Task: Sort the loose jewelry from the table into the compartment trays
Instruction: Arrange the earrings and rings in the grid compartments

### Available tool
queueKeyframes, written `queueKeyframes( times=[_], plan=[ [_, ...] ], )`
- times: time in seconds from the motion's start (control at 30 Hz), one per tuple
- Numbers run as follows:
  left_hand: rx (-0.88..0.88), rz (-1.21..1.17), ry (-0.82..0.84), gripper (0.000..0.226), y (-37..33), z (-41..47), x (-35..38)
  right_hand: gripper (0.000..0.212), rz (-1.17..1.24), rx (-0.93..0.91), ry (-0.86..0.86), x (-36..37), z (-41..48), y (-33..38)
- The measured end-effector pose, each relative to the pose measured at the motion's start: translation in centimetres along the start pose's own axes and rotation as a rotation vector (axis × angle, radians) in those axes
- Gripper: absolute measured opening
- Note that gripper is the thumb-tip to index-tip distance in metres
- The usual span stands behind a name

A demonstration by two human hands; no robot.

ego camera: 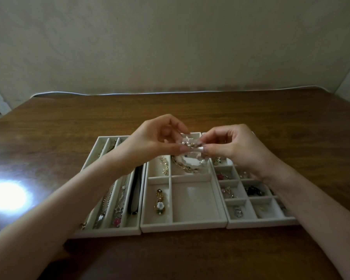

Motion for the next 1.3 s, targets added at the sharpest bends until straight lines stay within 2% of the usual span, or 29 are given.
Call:
queueKeyframes(
  times=[0.1,0.23,0.3,0.43,0.5,0.6,0.73,0.87,0.97,1.07,1.13,1.3],
  plan=[
    [-0.038,-0.012,0.037,0.03,0.5,0.1,-0.2,0.011,0.07,-0.003,-0.02,-0.3,0.1,0.0],
    [-0.013,0.194,0.098,0.009,0.1,-0.2,0.8,0.01,0.18,-0.042,-0.019,-0.5,0.0,0.2],
    [0.017,0.261,0.114,0.006,0.0,-0.2,0.9,0.01,0.193,-0.055,-0.007,-0.5,0.0,0.3],
    [0.012,0.111,0.124,0.012,0.2,-0.1,0.0,0.006,0.19,-0.058,0.028,-0.7,-0.1,0.5],
    [0.029,0.036,0.112,0.02,0.0,-0.3,-0.3,0.01,0.175,-0.063,0.077,-0.8,0.0,0.6],
    [0.075,-0.009,0.073,0.018,-0.4,-0.3,-0.4,0.017,0.118,-0.049,0.159,-0.7,-0.2,0.7],
    [0.214,0.136,-0.016,0.01,-1.0,-0.4,-0.1,0.023,0.057,-0.011,0.226,-0.9,-0.4,0.6],
    [0.408,0.301,-0.096,0.011,-2.3,-0.8,0.2,0.021,0.134,0.021,0.158,-1.0,-0.1,0.4],
    [0.486,0.364,-0.127,0.014,-3.0,-1.0,0.5,0.033,0.137,0.059,0.16,-0.6,0.1,-0.1],
    [0.505,0.352,-0.129,0.012,-3.2,-1.2,0.6,0.044,0.176,0.126,0.29,0.3,-0.1,-0.6],
    [0.5,0.335,-0.112,0.016,-3.2,-1.2,0.6,0.042,0.174,0.158,0.339,0.8,-0.3,-0.8],
    [0.401,0.198,-0.001,0.028,-2.4,-0.8,0.7,0.027,0.129,0.107,0.214,0.3,0.0,-0.6]
  ],
)
Point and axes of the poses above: each hand's wrist, its own z-axis towards the middle knuckle, its own x-axis out of the palm, y = z × x, the point moved 5 cm from there along z, towards the middle knuckle, and after that the axes turned 15 degrees about z, right-handed, at the moved point
